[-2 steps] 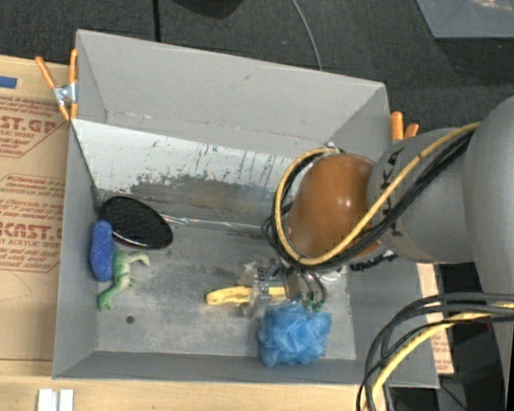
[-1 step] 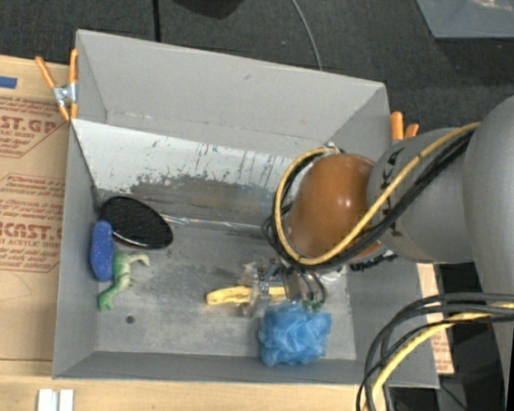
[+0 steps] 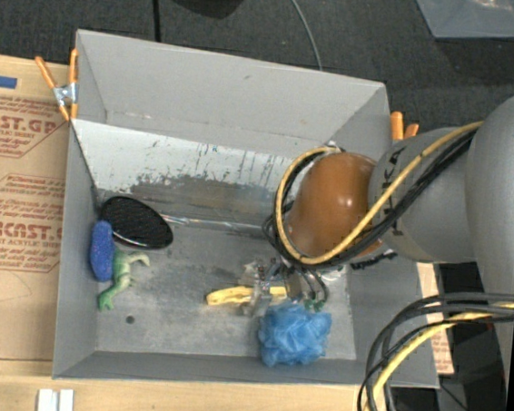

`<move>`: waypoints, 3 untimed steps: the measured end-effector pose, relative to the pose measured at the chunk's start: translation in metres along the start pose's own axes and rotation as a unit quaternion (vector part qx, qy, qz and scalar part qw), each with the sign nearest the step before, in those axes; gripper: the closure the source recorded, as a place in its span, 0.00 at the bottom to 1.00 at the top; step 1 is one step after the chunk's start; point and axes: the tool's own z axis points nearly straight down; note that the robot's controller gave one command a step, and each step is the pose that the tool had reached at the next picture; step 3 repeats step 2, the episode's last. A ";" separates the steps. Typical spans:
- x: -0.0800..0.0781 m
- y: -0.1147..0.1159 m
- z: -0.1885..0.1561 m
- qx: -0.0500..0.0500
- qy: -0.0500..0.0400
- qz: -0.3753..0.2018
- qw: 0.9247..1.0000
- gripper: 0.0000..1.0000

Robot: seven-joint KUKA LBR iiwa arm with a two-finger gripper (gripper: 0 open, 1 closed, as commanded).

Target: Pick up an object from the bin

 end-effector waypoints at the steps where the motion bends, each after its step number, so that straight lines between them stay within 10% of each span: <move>1: -0.006 -0.002 0.001 0.000 0.002 -0.018 1.000 1.00; 3: -0.020 -0.012 0.002 -0.001 0.001 -0.012 1.000 1.00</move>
Offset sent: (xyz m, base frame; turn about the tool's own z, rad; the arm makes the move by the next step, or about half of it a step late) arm 0.0276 -0.0157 -0.0029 -0.0127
